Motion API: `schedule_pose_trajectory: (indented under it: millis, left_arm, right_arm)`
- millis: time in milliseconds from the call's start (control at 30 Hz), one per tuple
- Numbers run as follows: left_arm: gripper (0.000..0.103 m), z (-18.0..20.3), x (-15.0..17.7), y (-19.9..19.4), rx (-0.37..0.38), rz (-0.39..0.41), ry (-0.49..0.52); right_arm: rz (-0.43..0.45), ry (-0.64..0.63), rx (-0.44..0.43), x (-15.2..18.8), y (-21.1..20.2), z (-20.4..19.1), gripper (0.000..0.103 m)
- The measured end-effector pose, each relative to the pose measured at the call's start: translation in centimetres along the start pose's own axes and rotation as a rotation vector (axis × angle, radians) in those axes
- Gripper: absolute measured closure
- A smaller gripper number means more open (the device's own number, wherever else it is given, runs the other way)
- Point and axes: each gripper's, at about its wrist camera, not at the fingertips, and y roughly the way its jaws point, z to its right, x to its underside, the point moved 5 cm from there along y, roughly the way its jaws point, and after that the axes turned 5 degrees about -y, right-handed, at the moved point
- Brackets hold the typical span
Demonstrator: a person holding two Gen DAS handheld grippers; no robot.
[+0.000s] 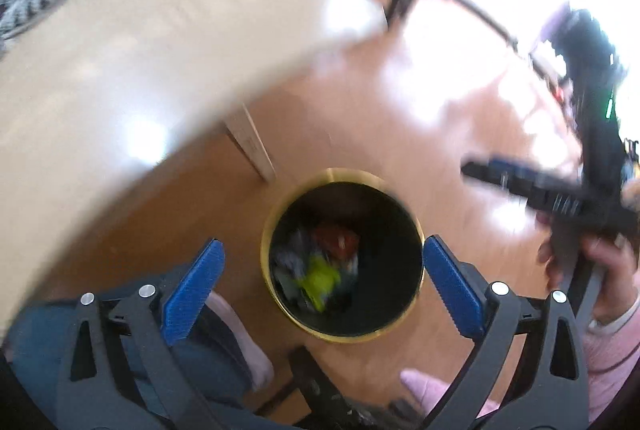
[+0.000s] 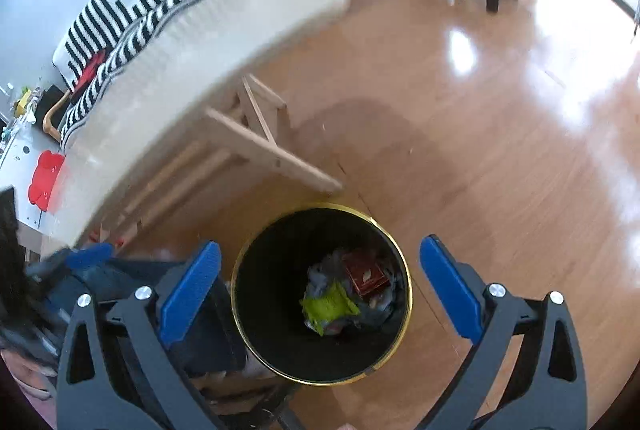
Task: Collect trash
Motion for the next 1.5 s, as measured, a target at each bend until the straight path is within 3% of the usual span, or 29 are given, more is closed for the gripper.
schedule_pose_trajectory:
  millis: [67,233,400,467,633,733,833,933,1000,1133,1233,1500]
  left_arm:
    - [0.007,-2.1,-2.0,-3.6,-0.042,0.101,-0.056]
    - [0.007,-9.6,-5.2,-10.8,-0.278,0.292,-0.133]
    - [0.007,-17.2,-6.4,-14.1,-0.625,0.34,-0.172]
    - [0.007,-19.4,-6.9,-14.4,-0.662,0.348,-0.174]
    - [0.007,-26.1,-7.2,-15.1,-0.638,0.377,-0.264]
    - [0.007,-30.4,-7.8,-15.4,-0.596,0.395,-0.375]
    - [0.006,-34.7,-7.8,-14.7,-0.581,0.392,-0.469]
    - [0.006,-37.8,-7.3,-13.5,-0.457,0.39,-0.561]
    - [0.006,-39.4,-6.6,-12.9,-0.423,0.382,-0.586]
    - [0.006,-41.2,-5.8,-13.0,-0.41,0.356,-0.605]
    - [0.007,-42.4,-5.3,-13.0,-0.463,0.341,-0.569]
    - [0.006,-45.5,-3.9,-13.6,-0.478,0.326,-0.64]
  right_arm:
    - [0.042,-0.048,-0.014,-1.8,-0.9,-2.9,0.007]
    - [0.132,-0.232,-0.056,-7.1,-1.1,-12.9,0.007]
    - [0.193,-0.337,-0.086,-11.9,2.2,-23.8,0.007]
    - [0.201,-0.324,-0.111,-13.5,3.6,-26.8,0.007]
    - [0.186,-0.376,-0.193,-16.2,8.5,-36.2,0.007]
    - [0.225,-0.478,-0.156,-17.2,11.5,-41.5,0.007]
    - [0.239,-0.477,-0.132,-17.9,14.5,-43.7,0.007]
    - [0.246,-0.458,-0.127,-18.7,16.6,-44.0,0.007]
    - [0.256,-0.409,-0.128,-19.0,17.6,-43.0,0.007]
    - [0.22,-0.232,-0.148,-19.9,19.1,-39.4,0.007]
    - [0.203,-0.151,-0.125,-19.9,19.9,-36.7,0.007]
    - [0.152,-0.219,-0.095,-18.7,21.3,-36.7,0.007]
